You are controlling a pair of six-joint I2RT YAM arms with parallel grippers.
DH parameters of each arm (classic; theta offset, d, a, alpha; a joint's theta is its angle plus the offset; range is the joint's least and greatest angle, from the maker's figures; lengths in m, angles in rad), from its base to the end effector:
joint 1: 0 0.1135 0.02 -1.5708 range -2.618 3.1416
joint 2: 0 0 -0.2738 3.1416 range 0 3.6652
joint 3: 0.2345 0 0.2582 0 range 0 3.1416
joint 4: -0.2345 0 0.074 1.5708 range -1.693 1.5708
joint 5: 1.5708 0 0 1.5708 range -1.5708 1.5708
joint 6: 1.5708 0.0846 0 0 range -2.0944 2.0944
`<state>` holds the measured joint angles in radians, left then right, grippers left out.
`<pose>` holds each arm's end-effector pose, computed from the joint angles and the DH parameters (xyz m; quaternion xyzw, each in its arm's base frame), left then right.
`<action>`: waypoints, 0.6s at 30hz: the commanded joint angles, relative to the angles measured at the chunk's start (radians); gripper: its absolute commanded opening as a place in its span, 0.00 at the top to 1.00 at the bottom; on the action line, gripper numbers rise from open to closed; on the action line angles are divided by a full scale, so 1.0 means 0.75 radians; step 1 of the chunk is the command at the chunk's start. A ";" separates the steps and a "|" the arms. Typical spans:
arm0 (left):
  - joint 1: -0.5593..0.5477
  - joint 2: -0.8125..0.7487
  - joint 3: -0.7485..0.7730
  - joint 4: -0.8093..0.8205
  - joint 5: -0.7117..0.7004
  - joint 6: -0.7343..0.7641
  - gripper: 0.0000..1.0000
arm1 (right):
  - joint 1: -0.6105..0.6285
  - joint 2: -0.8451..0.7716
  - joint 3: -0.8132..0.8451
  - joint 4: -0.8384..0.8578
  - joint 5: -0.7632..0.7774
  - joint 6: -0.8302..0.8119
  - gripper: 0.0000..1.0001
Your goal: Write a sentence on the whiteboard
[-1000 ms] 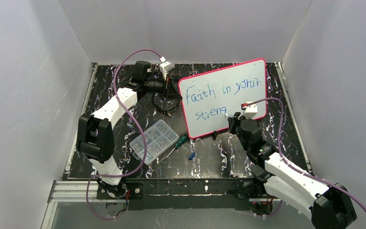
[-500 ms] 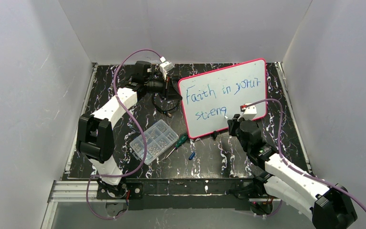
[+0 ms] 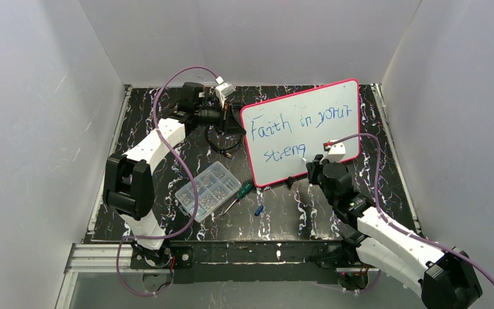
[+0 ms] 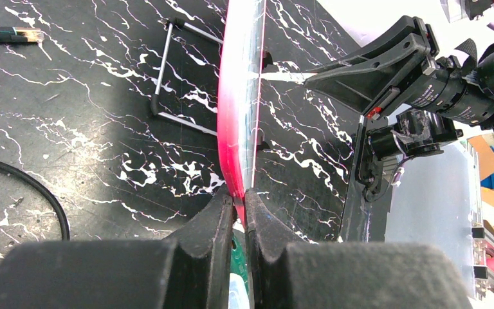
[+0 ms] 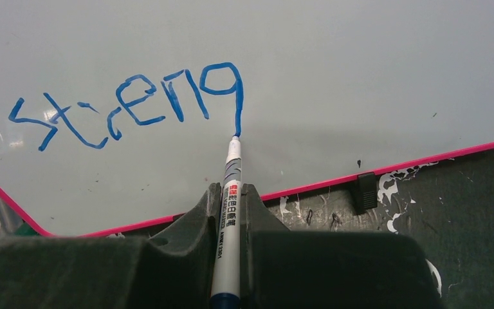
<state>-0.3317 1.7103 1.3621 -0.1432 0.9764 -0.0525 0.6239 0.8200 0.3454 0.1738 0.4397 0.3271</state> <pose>0.3758 -0.2036 0.2981 0.3441 0.7167 -0.4816 0.3687 0.2059 0.1038 0.2077 0.0118 0.7962 0.1089 0.5951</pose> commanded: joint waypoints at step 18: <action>-0.012 -0.046 0.034 -0.003 0.064 0.008 1.00 | 0.007 -0.076 0.162 -0.050 0.088 -0.110 0.99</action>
<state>-0.3325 1.7103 1.3621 -0.1429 0.9836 -0.0525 0.6304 0.7387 0.4110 0.1143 0.4515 0.3119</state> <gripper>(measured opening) 0.075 0.168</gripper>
